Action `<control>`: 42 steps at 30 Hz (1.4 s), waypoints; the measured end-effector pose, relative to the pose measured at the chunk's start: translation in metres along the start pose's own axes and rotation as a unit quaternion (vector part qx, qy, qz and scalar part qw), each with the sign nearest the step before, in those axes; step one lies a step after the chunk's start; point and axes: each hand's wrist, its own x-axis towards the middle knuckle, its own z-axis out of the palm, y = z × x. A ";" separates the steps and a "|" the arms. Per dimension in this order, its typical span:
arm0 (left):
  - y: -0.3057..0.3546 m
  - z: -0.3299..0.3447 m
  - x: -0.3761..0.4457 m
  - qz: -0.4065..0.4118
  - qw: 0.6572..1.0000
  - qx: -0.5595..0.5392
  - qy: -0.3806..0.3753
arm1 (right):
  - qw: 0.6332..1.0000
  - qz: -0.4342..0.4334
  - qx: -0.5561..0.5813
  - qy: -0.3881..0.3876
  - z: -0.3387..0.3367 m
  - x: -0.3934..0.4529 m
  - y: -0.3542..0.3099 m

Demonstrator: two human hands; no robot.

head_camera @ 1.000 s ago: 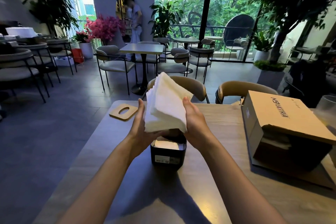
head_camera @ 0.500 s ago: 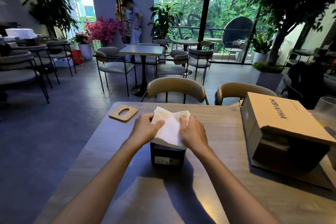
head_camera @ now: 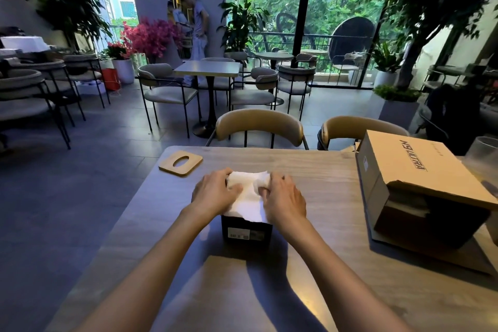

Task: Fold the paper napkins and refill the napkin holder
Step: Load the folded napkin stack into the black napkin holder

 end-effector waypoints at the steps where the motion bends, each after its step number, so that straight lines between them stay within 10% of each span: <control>1: -0.001 0.001 0.001 0.004 1.000 0.006 0.009 | 1.000 -0.003 0.008 -0.002 0.000 -0.001 0.001; 7: -0.007 0.004 0.010 0.012 0.996 0.085 0.017 | 0.997 0.024 0.075 -0.028 -0.006 0.005 0.010; 17: -0.004 0.007 0.017 0.041 0.983 0.181 0.003 | 0.987 0.011 -0.150 -0.065 -0.002 0.018 -0.003; 25: -0.009 0.003 0.002 0.163 0.982 0.015 0.093 | 0.992 0.037 -0.111 -0.040 -0.001 0.017 0.004; 29: -0.012 0.002 -0.003 0.302 0.953 0.012 -0.024 | 0.994 0.053 -0.095 -0.020 0.002 0.017 0.009; 42: -0.010 0.012 0.020 0.242 0.945 0.182 -0.120 | 0.998 -0.005 0.029 -0.062 -0.007 0.029 0.019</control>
